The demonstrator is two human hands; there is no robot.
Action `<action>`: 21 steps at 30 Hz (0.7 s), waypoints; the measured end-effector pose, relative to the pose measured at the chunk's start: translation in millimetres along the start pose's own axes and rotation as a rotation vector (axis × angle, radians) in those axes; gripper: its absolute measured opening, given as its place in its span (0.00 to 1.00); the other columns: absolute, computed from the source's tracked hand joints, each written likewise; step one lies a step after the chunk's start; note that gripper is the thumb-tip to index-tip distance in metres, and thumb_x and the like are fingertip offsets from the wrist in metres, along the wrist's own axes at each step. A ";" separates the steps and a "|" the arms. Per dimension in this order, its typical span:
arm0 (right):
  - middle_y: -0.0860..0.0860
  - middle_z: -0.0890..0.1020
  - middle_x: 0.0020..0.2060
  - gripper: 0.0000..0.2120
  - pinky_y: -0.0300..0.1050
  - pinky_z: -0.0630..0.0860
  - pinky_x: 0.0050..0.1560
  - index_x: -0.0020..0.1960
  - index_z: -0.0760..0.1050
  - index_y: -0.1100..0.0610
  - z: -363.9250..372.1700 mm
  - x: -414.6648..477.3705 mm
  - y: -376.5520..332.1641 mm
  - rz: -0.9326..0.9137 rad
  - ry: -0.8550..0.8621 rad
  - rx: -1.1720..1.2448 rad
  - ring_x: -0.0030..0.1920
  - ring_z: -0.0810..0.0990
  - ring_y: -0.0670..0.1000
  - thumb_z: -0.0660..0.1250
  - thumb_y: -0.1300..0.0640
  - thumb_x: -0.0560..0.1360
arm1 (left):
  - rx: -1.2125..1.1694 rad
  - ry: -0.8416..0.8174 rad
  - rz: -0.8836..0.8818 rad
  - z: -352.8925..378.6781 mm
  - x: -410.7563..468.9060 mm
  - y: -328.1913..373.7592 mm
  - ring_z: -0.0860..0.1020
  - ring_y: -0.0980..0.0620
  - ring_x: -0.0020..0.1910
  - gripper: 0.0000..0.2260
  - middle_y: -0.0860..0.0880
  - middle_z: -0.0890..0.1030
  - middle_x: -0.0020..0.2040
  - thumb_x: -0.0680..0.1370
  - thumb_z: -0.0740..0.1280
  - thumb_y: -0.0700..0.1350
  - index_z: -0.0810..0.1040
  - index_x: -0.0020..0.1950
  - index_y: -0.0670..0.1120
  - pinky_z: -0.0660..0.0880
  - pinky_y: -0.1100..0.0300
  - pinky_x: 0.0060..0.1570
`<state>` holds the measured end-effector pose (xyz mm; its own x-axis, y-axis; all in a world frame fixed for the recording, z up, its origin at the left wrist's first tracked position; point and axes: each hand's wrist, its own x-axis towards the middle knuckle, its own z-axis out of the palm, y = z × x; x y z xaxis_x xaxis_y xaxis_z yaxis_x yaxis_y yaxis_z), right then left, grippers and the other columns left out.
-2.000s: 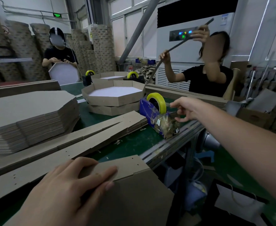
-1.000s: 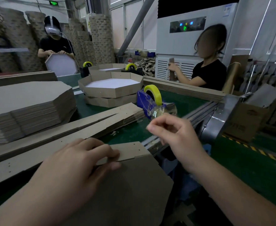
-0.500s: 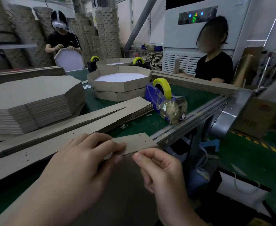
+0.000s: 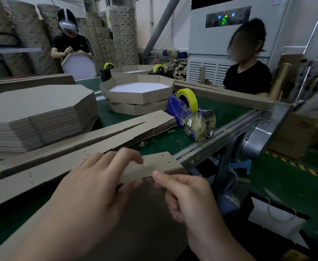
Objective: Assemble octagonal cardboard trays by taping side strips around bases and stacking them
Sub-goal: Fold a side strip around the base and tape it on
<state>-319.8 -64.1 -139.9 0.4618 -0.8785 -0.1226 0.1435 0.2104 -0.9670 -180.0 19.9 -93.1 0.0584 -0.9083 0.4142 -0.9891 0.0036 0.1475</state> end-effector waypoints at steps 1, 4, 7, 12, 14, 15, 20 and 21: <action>0.50 0.65 0.18 0.15 0.35 0.56 0.19 0.27 0.80 0.55 -0.7 0.0 -0.1 0.005 -0.015 -0.004 0.17 0.59 0.45 0.72 0.54 0.71 | 0.010 -0.016 0.017 -1.0 -0.4 0.1 0.79 0.48 0.46 0.13 0.56 0.80 0.50 0.75 0.54 0.58 0.73 0.57 0.61 0.78 0.51 0.38; 0.50 0.67 0.19 0.14 0.35 0.58 0.20 0.29 0.82 0.54 -4.9 -1.1 -1.4 0.016 -0.081 -0.068 0.18 0.61 0.45 0.71 0.52 0.72 | 0.068 -0.045 0.045 -3.1 -1.5 -2.7 0.79 0.47 0.46 0.16 0.53 0.80 0.51 0.76 0.54 0.56 0.77 0.58 0.65 0.78 0.51 0.37; 0.50 0.69 0.20 0.10 0.35 0.59 0.22 0.36 0.84 0.59 -10.1 -0.8 -2.0 0.050 -0.144 -0.106 0.18 0.62 0.44 0.72 0.53 0.71 | 0.085 -0.065 -0.014 -5.3 -1.6 -3.5 0.80 0.46 0.47 0.18 0.52 0.80 0.51 0.76 0.53 0.57 0.79 0.58 0.65 0.78 0.51 0.38; 0.49 0.69 0.20 0.08 0.36 0.59 0.23 0.41 0.85 0.58 -14.0 3.0 -2.2 0.039 -0.154 -0.152 0.20 0.62 0.45 0.72 0.54 0.73 | 0.038 -0.181 -0.083 -6.5 4.0 -4.2 0.69 0.58 0.60 0.25 0.63 0.69 0.57 0.68 0.37 0.68 0.62 0.60 0.81 0.69 0.60 0.57; 0.49 0.68 0.20 0.08 0.35 0.59 0.23 0.41 0.85 0.58 -13.7 3.7 -2.0 0.036 -0.170 -0.146 0.20 0.62 0.44 0.71 0.55 0.74 | 0.066 -0.153 -0.110 -5.7 5.7 -1.3 0.65 0.63 0.60 0.29 0.65 0.66 0.57 0.65 0.32 0.70 0.59 0.61 0.81 0.64 0.65 0.58; 0.49 0.68 0.20 0.08 0.35 0.59 0.23 0.40 0.85 0.58 -12.9 3.7 -1.7 0.039 -0.181 -0.134 0.19 0.62 0.44 0.71 0.55 0.74 | 0.084 -0.128 -0.112 -4.4 8.6 1.9 0.66 0.63 0.59 0.29 0.65 0.67 0.56 0.66 0.32 0.72 0.62 0.61 0.79 0.63 0.66 0.57; 0.48 0.68 0.19 0.12 0.35 0.60 0.23 0.33 0.84 0.53 -11.8 4.4 -0.3 0.020 -0.226 -0.156 0.19 0.63 0.44 0.70 0.55 0.75 | 0.182 -0.017 -0.155 5.2 21.8 15.8 0.70 0.59 0.47 0.21 0.62 0.72 0.51 0.69 0.42 0.69 0.69 0.46 0.62 0.65 0.61 0.40; 0.48 0.68 0.19 0.12 0.34 0.61 0.24 0.34 0.83 0.55 -13.8 5.2 1.0 0.024 -0.225 -0.196 0.19 0.63 0.44 0.70 0.55 0.75 | 0.172 -0.023 -0.141 7.5 22.5 14.6 0.69 0.59 0.45 0.21 0.62 0.73 0.50 0.69 0.44 0.69 0.71 0.45 0.62 0.66 0.60 0.37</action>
<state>-329.3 -74.4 -144.6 0.6483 -0.7527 -0.1146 -0.0311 0.1241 -0.9918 -194.1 -3.6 -88.3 0.1971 -0.9038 0.3798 -0.9799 -0.1941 0.0465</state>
